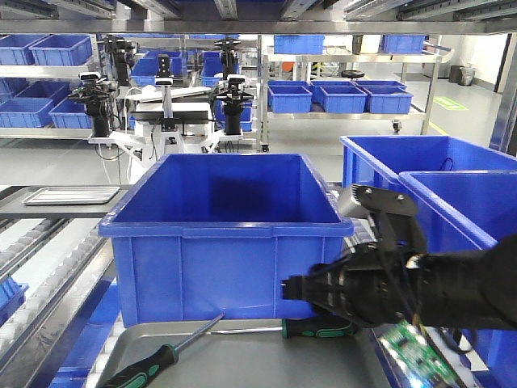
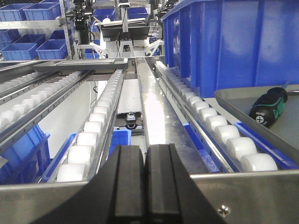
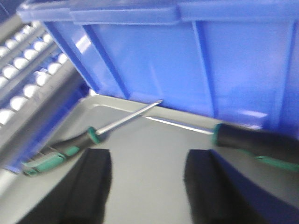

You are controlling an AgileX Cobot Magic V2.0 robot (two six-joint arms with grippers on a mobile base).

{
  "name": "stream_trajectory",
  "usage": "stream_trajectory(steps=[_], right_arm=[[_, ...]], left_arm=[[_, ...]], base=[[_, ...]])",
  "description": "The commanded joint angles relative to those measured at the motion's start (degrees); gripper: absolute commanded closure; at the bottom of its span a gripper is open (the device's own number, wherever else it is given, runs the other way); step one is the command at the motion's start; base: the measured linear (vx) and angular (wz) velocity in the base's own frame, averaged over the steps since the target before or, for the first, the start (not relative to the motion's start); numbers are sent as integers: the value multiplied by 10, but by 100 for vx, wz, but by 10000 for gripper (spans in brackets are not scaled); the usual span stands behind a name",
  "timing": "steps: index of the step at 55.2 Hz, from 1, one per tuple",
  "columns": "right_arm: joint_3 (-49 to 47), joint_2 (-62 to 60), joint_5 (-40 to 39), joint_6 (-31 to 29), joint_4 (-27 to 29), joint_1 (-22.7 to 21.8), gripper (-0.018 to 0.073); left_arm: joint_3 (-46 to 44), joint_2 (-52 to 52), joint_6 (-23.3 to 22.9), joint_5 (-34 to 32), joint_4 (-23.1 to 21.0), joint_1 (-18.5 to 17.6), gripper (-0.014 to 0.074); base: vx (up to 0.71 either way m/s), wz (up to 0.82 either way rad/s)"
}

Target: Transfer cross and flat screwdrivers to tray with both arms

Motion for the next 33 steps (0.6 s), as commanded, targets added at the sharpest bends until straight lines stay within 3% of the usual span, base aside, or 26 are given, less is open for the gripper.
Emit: stream_trajectory(steps=[1, 7, 12, 17, 33], right_arm=[[22, -68, -56, 46, -57, -1, 232], [136, -154, -136, 159, -119, -4, 342], [230, -239, -206, 218, -218, -5, 443], [326, -330, -238, 217, -305, -31, 571], [533, -597, -232, 217, -344, -202, 571]], left_arm=[[-14, -2, -7, -44, 0, 2, 602], [-14, -2, -7, -44, 0, 2, 602], [-14, -2, -7, -44, 0, 2, 602], [-14, -2, -7, -44, 0, 2, 602], [-14, -2, -7, -44, 0, 2, 602]], base=[[0, 0], [0, 0], [0, 0], [0, 0], [0, 0]])
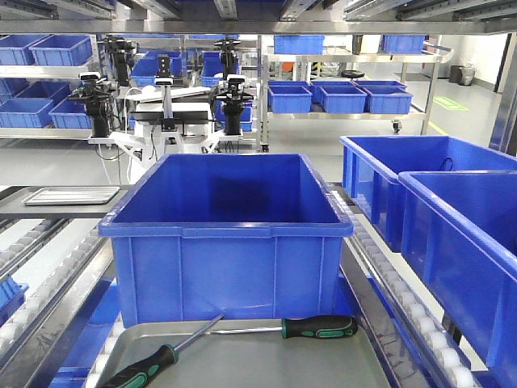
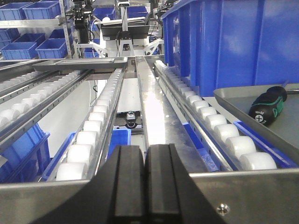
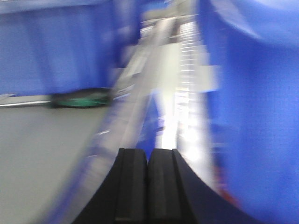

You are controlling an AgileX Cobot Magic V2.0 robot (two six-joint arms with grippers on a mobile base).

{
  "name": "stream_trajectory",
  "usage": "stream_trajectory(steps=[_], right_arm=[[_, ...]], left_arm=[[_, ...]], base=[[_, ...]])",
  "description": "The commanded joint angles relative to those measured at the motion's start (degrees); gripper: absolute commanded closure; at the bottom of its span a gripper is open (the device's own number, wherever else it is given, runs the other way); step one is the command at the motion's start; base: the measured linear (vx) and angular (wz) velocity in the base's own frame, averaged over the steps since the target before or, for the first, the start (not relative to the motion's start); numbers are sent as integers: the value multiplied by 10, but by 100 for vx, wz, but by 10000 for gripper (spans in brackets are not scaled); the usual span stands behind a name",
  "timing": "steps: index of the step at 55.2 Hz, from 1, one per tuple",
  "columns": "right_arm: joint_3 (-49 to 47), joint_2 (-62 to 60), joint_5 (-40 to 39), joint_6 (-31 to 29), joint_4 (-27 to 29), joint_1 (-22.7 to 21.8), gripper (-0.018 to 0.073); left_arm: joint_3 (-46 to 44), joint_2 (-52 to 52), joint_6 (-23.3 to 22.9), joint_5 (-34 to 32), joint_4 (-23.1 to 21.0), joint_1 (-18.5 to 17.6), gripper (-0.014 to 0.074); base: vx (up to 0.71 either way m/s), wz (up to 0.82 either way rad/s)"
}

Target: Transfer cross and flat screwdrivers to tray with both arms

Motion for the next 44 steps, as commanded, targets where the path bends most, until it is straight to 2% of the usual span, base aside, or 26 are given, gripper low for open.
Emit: stream_trajectory(steps=[1, 5, 13, 18, 22, 44], right_arm=[[39, -59, -46, -1, -26, -34, 571], [82, -112, -46, -1, -39, -49, 570], [145, -203, -45, -1, -62, -49, 570], [143, -262, 19, -1, -81, -49, 570], [143, -257, 26, -1, -96, -47, 570], [143, -259, 36, -1, -96, -47, 567]], left_arm=[[-14, -2, -7, -46, 0, 2, 602], [-14, -2, -7, -46, 0, 2, 602], [-14, -2, -7, -46, 0, 2, 602], [-14, -2, -7, -46, 0, 2, 602], [-14, -3, -7, -45, 0, 2, 602], [-14, -2, -7, -41, -1, 2, 602]], base=[[0, 0], [0, 0], [0, 0], [0, 0], [0, 0], [0, 0]])
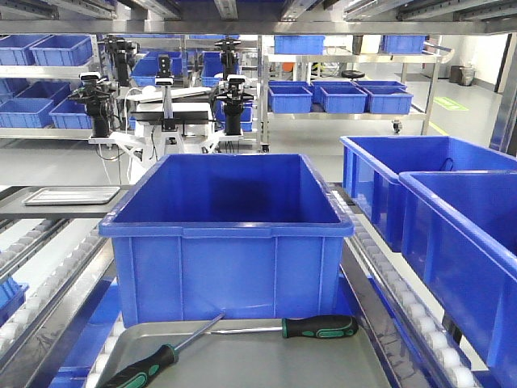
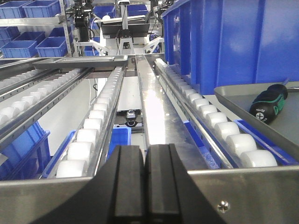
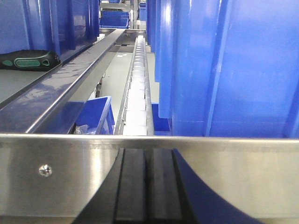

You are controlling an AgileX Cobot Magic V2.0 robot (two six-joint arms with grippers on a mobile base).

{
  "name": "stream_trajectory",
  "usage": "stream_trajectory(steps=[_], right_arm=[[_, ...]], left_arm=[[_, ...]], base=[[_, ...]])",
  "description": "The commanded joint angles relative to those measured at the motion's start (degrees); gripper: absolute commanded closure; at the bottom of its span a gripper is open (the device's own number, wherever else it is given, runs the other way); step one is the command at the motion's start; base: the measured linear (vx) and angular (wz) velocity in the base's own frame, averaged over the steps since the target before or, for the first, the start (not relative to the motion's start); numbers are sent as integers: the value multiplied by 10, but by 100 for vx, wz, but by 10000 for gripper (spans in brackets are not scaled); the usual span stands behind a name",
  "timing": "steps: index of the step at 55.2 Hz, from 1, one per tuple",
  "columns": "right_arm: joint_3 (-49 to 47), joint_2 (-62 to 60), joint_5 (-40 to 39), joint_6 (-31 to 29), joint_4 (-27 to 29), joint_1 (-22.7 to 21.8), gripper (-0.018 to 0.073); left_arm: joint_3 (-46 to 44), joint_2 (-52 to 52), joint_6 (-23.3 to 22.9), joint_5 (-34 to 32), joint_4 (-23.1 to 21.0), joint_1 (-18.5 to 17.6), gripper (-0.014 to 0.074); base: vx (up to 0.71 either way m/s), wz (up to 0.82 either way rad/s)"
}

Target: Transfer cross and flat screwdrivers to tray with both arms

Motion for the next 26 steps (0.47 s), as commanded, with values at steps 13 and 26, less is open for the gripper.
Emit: stream_trajectory(steps=[13, 26], right_arm=[[5, -3, -43, -1, -6, -1, 567], [5, -3, -44, -1, -6, -1, 567]], left_arm=[[-15, -2, -7, -44, -1, 2, 602], [-15, -2, -7, -44, -1, 2, 602]], base=[[0, 0], [0, 0]])
